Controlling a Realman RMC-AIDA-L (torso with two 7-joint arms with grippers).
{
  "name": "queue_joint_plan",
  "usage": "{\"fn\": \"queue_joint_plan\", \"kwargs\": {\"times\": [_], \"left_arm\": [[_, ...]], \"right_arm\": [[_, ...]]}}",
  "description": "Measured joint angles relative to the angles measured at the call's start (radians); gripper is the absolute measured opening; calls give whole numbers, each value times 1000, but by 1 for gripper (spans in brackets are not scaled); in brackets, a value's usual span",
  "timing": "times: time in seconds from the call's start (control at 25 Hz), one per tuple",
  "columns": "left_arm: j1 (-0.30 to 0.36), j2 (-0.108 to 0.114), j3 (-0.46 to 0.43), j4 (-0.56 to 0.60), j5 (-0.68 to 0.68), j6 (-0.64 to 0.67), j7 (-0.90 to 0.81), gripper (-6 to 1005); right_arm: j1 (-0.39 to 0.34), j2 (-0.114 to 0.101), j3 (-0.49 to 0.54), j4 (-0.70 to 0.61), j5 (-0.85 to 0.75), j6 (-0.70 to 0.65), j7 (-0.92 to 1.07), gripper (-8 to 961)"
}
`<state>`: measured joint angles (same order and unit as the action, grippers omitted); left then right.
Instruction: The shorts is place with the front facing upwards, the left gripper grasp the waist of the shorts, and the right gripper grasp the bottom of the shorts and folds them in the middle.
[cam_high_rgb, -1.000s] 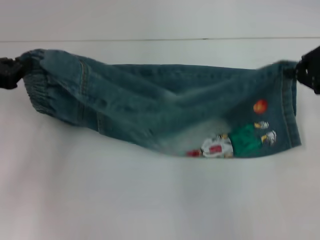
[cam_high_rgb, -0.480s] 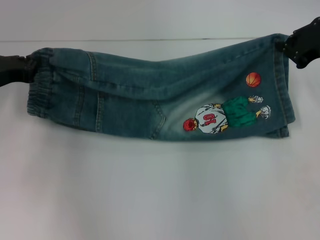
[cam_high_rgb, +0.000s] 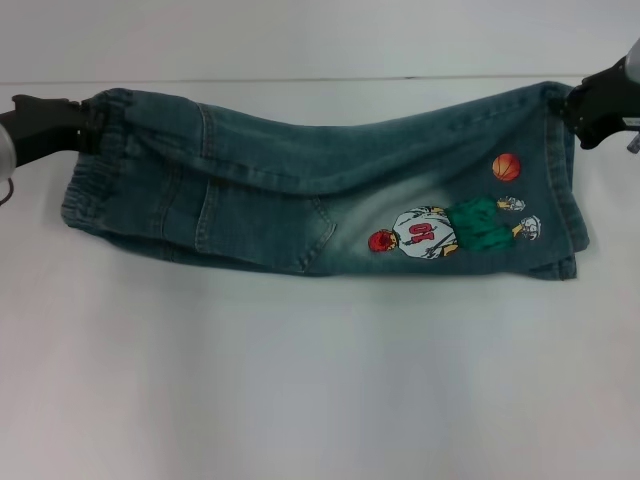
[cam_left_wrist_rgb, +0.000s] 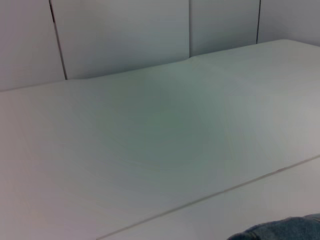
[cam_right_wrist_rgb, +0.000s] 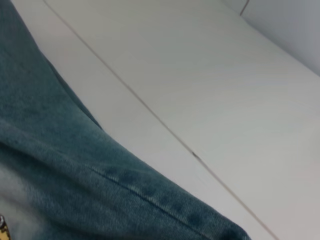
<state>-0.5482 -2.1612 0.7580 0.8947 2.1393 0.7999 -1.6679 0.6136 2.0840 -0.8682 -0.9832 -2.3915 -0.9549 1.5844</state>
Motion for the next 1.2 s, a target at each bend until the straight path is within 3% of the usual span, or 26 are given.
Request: {"fn": "queue_joint_plan", "kwargs": {"times": [0.56, 0.68, 1.12, 1.2], "left_arm": [[-49, 0, 27, -65, 3, -110, 31, 183], [-76, 1, 56, -115, 8, -168, 34, 185], [-82, -4, 169, -134, 7, -245, 33, 192], [-82, -4, 182, -138, 11, -249, 32, 193]], "right_arm": [[3, 2, -26, 115, 70, 128, -62, 34], [1, 2, -31, 124, 99, 168, -74, 35], [-1, 4, -54, 154, 128, 183, -111, 35], [-4, 5, -67, 155, 127, 184, -107, 73]]}}
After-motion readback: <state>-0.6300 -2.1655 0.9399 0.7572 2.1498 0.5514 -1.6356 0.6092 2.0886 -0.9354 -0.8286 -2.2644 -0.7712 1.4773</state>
